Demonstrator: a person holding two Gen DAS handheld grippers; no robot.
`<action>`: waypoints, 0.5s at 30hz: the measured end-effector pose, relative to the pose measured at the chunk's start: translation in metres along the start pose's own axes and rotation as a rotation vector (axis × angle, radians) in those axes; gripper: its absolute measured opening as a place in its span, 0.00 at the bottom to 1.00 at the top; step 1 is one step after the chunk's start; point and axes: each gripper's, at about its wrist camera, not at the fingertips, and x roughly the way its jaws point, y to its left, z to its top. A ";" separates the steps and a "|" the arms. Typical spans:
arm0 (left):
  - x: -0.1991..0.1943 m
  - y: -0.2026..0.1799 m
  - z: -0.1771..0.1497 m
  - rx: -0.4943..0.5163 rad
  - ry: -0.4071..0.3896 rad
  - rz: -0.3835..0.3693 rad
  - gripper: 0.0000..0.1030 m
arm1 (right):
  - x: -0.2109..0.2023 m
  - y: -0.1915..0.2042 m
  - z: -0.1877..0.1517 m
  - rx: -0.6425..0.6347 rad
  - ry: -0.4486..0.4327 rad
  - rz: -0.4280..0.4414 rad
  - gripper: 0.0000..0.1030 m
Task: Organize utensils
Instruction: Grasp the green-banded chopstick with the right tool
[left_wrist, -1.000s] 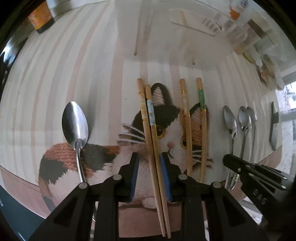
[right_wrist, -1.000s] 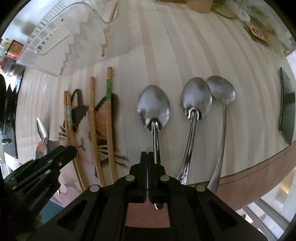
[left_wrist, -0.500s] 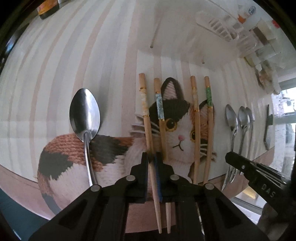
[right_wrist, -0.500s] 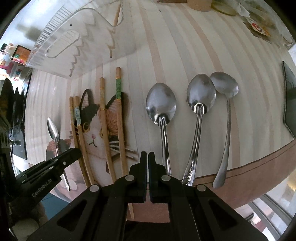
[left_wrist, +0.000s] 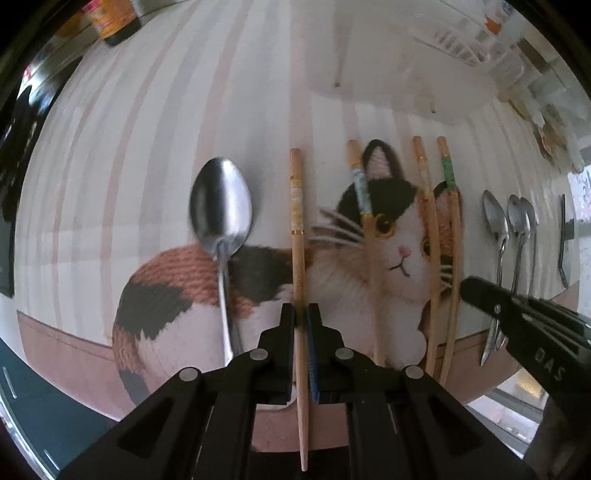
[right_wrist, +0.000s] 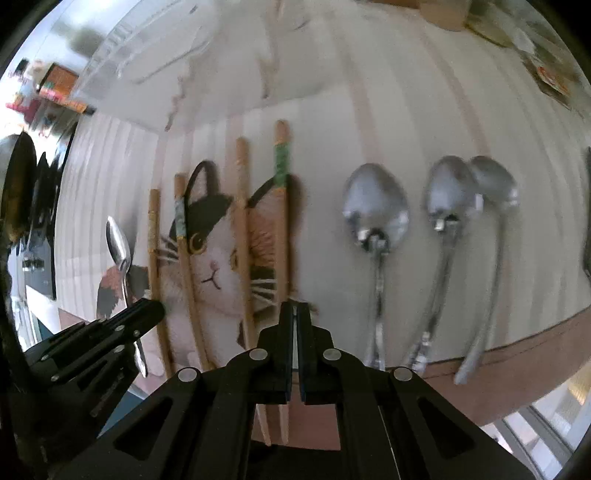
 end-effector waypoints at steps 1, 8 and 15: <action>0.001 0.001 -0.001 -0.012 0.001 -0.008 0.05 | -0.002 0.005 0.002 -0.023 -0.014 -0.040 0.02; 0.005 -0.004 -0.006 -0.027 -0.003 -0.027 0.05 | -0.004 -0.007 0.004 0.025 0.025 -0.015 0.00; 0.003 0.034 -0.009 -0.034 -0.003 -0.046 0.05 | -0.005 -0.004 0.013 0.038 0.012 0.065 0.17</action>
